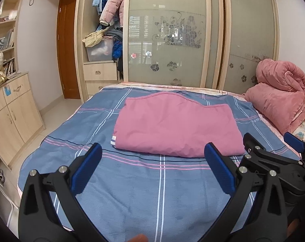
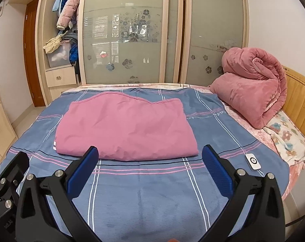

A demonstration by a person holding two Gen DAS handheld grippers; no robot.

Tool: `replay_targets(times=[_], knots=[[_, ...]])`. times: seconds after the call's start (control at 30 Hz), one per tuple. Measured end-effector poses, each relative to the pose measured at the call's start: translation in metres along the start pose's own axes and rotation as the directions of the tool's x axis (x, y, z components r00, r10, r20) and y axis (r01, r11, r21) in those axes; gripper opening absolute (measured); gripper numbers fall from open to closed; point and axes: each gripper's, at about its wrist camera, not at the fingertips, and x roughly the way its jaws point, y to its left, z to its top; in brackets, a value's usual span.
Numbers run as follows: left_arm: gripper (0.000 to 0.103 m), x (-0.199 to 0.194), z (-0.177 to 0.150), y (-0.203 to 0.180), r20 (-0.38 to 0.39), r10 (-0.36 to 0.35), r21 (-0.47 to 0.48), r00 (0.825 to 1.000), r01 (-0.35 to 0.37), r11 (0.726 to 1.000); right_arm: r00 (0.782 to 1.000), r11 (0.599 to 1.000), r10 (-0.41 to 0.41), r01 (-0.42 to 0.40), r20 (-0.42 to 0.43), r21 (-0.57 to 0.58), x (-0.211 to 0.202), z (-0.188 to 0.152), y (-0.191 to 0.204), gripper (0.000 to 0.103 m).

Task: Fold large clothes

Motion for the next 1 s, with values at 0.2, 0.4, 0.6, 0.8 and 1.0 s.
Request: replay_targets(times=[0.2, 0.4, 0.6, 0.8, 1.0], knots=[[0.101, 0.006, -0.001, -0.005, -0.015, -0.018, 0.021, 1.000, 0.018, 1.000, 0.999, 0.999, -0.039, 0.039, 0.001, 0.015, 0.002, -0.005, -0.004, 0.102], [0.101, 0.015, -0.005, -0.019, -0.019, -0.020, 0.057, 1.000, 0.021, 0.998, 0.995, 0.994, -0.104, 0.104, -0.009, 0.026, 0.010, -0.008, -0.013, 0.102], [0.101, 0.028, -0.003, -0.035, -0.044, -0.029, 0.090, 0.999, 0.033, 0.995, 0.996, 0.994, -0.091, 0.092, -0.014, 0.061, 0.021, -0.006, -0.031, 0.102], [0.101, 0.036, 0.000, -0.044, -0.057, -0.048, 0.086, 0.997, 0.053, 0.995, 0.996, 0.994, -0.087, 0.087, -0.012, 0.059, 0.025, -0.006, -0.036, 0.102], [0.101, 0.041, 0.000, -0.046, -0.068, -0.049, 0.084, 0.996, 0.055, 0.995, 0.996, 0.994, -0.089, 0.090, -0.014, 0.059, 0.029, -0.007, -0.039, 0.102]])
